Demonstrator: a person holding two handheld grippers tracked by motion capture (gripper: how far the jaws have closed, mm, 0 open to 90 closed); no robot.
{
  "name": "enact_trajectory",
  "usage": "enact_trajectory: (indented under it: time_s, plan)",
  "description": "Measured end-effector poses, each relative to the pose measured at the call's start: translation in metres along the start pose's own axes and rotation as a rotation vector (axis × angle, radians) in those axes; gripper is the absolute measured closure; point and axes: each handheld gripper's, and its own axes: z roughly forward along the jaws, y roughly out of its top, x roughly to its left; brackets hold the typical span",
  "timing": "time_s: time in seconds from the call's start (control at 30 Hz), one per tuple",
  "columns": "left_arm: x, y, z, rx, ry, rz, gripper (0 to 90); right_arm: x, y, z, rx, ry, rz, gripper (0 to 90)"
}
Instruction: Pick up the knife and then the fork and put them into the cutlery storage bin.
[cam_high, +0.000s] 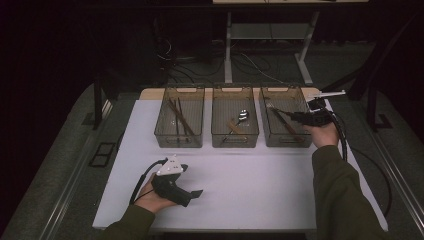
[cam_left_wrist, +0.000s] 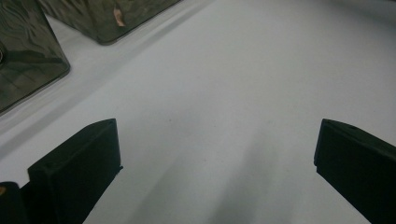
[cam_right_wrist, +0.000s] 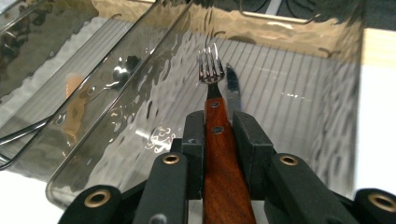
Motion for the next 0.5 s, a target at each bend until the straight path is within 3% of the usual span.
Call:
enact_trajectory:
  time_s: [0.1, 0.17, 0.27, 0.4, 0.5]
  plan:
    - [-0.001, 0.000, 0.000, -0.001, -0.002, 0.000, 0.0, 0.001, 0.001, 0.007, 0.004, -0.007, 0.001, 74.2]
    - [-0.001, 0.000, 0.000, -0.003, -0.003, 0.002, 0.0, 0.001, 0.001, 0.009, -0.002, -0.001, 0.011, 59.2]
    - [-0.001, 0.000, 0.000, -0.002, -0.004, 0.002, 0.0, 0.001, 0.000, 0.007, -0.015, -0.004, 0.006, 46.8]
    - [-0.001, 0.000, 0.000, 0.003, -0.009, 0.009, 0.0, 0.000, -0.001, 0.001, -0.029, 0.009, -0.008, 37.5]
    - [-0.002, 0.000, 0.002, 0.003, -0.006, 0.007, 0.0, 0.001, -0.003, -0.005, -0.055, 0.046, -0.008, 34.0]
